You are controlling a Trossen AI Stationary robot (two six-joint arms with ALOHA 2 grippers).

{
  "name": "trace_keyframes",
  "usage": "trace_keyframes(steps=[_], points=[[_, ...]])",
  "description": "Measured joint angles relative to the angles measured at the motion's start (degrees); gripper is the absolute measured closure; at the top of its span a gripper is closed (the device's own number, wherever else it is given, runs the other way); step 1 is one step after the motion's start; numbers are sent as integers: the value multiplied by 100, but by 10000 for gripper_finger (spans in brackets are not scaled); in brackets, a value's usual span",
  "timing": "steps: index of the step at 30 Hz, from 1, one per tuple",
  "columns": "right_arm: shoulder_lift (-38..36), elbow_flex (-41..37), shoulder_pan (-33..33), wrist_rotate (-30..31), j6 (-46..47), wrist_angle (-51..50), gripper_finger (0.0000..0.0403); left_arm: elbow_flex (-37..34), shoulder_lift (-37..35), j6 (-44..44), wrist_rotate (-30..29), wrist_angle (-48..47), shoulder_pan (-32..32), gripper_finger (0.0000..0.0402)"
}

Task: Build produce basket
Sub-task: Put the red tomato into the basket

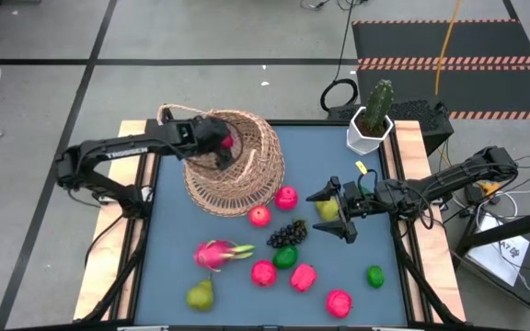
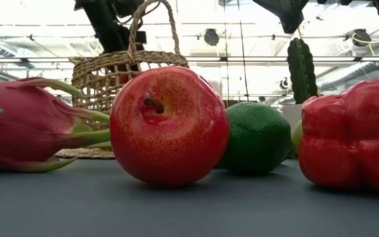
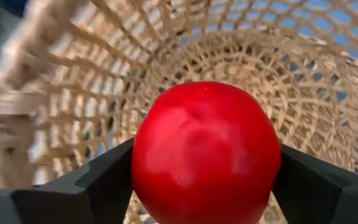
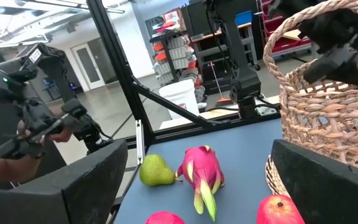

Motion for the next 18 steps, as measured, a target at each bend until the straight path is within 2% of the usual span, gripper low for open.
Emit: trace_keyframes(steps=[5,18], points=[[0,0,0,7,-5,-79,9,0,133,-91,252,1,99,80],[0,0,0,11,-129,-118,9,0,198,-476,207,-205,298,80]])
